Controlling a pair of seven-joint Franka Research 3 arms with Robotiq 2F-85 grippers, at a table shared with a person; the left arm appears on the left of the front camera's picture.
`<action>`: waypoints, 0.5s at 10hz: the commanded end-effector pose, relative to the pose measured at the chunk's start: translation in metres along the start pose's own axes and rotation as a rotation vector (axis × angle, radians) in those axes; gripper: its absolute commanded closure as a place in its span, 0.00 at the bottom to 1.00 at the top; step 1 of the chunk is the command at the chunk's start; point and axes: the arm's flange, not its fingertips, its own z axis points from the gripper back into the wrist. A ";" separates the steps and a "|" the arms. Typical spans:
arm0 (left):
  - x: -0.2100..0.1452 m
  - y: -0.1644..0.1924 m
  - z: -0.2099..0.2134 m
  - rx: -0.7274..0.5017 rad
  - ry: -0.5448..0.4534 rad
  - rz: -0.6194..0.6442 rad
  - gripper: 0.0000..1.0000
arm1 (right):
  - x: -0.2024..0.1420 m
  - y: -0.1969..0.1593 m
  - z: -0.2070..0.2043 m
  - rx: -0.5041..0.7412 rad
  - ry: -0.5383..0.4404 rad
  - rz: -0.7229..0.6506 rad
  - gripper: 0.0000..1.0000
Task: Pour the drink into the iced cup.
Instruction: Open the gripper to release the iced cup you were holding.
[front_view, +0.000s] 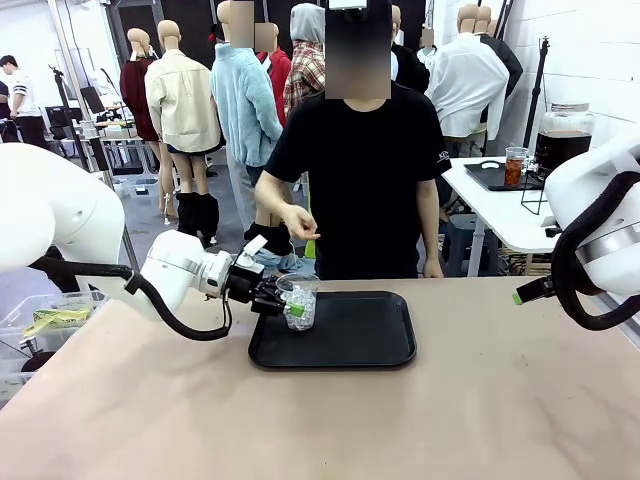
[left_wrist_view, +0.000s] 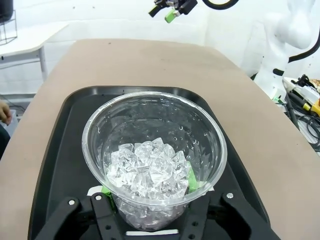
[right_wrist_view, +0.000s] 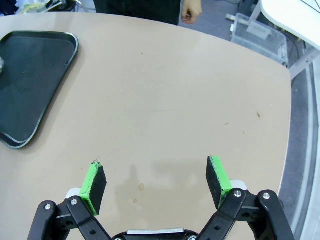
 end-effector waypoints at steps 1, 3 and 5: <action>0.000 0.003 -0.003 -0.006 -0.007 -0.004 0.39 | -0.004 0.000 -0.001 0.002 -0.012 0.000 0.00; -0.002 0.000 -0.002 -0.003 -0.001 0.004 0.39 | -0.004 0.000 -0.001 0.002 -0.012 0.000 0.00; 0.024 -0.009 0.010 -0.022 -0.029 -0.042 0.39 | -0.004 0.000 -0.001 0.002 -0.012 0.000 0.00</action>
